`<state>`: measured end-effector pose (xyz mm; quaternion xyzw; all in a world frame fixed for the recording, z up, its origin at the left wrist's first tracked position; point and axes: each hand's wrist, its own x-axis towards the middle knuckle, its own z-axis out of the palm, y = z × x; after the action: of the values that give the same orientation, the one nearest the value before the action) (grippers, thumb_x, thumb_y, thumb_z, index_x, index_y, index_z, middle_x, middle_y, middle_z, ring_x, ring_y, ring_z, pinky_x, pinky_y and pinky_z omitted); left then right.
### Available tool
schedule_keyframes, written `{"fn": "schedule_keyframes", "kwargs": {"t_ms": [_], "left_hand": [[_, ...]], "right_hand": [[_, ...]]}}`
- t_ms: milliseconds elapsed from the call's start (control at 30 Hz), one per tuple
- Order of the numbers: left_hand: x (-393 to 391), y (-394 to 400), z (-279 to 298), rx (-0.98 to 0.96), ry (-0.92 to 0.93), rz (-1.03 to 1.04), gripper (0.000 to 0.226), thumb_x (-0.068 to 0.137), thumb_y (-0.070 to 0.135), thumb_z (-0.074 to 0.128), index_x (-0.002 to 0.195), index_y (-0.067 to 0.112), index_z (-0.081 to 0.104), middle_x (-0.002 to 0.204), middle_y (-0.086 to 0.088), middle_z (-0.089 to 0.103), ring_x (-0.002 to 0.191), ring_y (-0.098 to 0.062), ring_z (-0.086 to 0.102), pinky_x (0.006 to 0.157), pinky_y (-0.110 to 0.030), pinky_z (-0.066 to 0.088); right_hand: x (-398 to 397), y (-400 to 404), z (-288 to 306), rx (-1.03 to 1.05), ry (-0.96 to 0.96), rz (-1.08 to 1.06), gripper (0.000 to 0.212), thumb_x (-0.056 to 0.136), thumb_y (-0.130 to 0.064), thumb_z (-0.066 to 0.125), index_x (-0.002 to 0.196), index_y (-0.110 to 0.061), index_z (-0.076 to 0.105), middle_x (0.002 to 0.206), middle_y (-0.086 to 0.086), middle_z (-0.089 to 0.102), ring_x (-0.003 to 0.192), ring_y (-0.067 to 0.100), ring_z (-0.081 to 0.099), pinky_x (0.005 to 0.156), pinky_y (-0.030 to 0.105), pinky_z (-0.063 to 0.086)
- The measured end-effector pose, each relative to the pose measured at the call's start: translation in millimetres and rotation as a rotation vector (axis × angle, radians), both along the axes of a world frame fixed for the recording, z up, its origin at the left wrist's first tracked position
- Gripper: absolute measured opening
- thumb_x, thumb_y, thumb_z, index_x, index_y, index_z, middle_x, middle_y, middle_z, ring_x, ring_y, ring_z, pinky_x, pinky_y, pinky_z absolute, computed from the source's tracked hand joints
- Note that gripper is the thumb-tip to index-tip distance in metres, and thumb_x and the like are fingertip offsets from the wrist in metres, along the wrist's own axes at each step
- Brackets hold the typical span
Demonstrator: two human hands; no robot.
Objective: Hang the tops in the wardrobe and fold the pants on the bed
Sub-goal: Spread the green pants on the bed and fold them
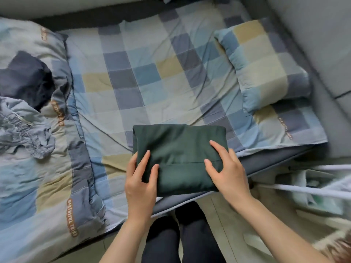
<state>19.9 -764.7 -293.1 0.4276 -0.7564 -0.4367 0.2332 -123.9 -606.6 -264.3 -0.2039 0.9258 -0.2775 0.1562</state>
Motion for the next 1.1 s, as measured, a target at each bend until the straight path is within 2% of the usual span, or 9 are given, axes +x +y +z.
{"fn": "schedule_keyframes", "kwargs": {"t_ms": [67,200,333,500,633,700,800,933,1100], "left_hand": [[1.5,5.6,27.1,0.000,0.047,-0.077,0.044,0.086,0.007,0.070,0.128,0.012,0.062,0.132,0.000,0.048,0.125,0.015,0.038,0.108,-0.008,0.027],[1.9,22.1,79.0,0.034,0.110,-0.261,0.043,0.087,0.009,0.069,0.129,0.018,0.061,0.135,-0.004,0.049,0.128,-0.005,0.044,0.110,-0.012,0.029],[10.7,52.7,116.4,0.059,0.109,-0.473,0.040,0.089,0.014,0.067,0.128,0.023,0.062,0.134,-0.008,0.051,0.128,-0.017,0.048,0.110,-0.037,0.040],[27.0,110.9,148.2,0.078,0.104,-0.707,0.044,0.089,0.013,0.067,0.122,0.041,0.058,0.134,0.003,0.049,0.128,-0.004,0.043,0.106,-0.045,0.043],[46.1,175.6,162.0,0.142,0.081,-0.962,0.041,0.091,0.021,0.063,0.120,0.050,0.058,0.136,0.001,0.050,0.130,-0.018,0.047,0.105,-0.048,0.044],[52.6,195.7,164.5,0.158,0.079,-1.050,0.038,0.093,0.023,0.060,0.119,0.051,0.059,0.132,0.002,0.051,0.127,-0.017,0.049,0.106,-0.040,0.045],[77.6,248.3,177.5,0.269,0.099,-1.200,0.034,0.095,0.017,0.060,0.116,0.044,0.062,0.129,0.013,0.052,0.119,0.005,0.050,0.092,-0.005,0.041],[119.3,328.5,180.9,0.325,0.073,-1.366,0.034,0.094,0.016,0.061,0.116,0.043,0.063,0.121,0.039,0.048,0.115,0.017,0.046,0.099,-0.018,0.042],[191.7,419.9,178.7,0.349,0.048,-1.494,0.033,0.094,0.011,0.062,0.117,0.035,0.064,0.113,0.035,0.050,0.103,0.013,0.052,0.085,0.002,0.035]], "right_hand": [[14.0,17.8,32.4,-0.020,0.052,-0.082,0.050,0.087,-0.039,0.060,0.135,-0.045,0.043,0.109,-0.006,0.049,0.095,0.023,0.058,0.078,0.042,0.052],[52.9,54.9,79.6,-0.075,0.162,-0.292,0.042,0.092,-0.043,0.047,0.134,-0.040,0.048,0.105,-0.001,0.051,0.086,0.025,0.056,0.073,0.043,0.052],[106.1,103.9,106.4,-0.101,0.233,-0.516,0.038,0.095,-0.039,0.046,0.132,-0.035,0.053,0.096,-0.004,0.051,0.077,0.022,0.056,0.068,0.039,0.051],[181.7,167.2,129.3,-0.083,0.278,-0.763,0.038,0.097,-0.042,0.040,0.130,-0.033,0.055,0.102,-0.004,0.056,0.080,0.015,0.056,0.065,0.034,0.049],[251.5,224.6,137.5,-0.077,0.277,-1.017,0.048,0.096,-0.054,0.028,0.129,-0.033,0.056,0.099,-0.011,0.055,0.080,0.007,0.054,0.068,0.029,0.049],[274.7,241.3,136.9,-0.055,0.293,-1.077,0.050,0.096,-0.055,0.026,0.129,-0.033,0.056,0.098,-0.012,0.056,0.076,0.007,0.055,0.067,0.027,0.049],[328.1,278.6,143.1,-0.068,0.273,-1.258,0.047,0.095,-0.052,0.028,0.129,-0.034,0.056,0.095,-0.014,0.054,0.069,0.007,0.054,0.061,0.026,0.049],[408.2,334.7,150.1,-0.027,0.321,-1.402,0.048,0.094,-0.051,0.031,0.127,-0.030,0.058,0.094,-0.013,0.055,0.067,0.003,0.054,0.058,0.011,0.043],[504.3,403.8,159.7,0.045,0.319,-1.527,0.043,0.093,-0.050,0.039,0.125,-0.030,0.059,0.097,-0.014,0.061,0.079,0.004,0.060,0.066,0.013,0.051]]}}
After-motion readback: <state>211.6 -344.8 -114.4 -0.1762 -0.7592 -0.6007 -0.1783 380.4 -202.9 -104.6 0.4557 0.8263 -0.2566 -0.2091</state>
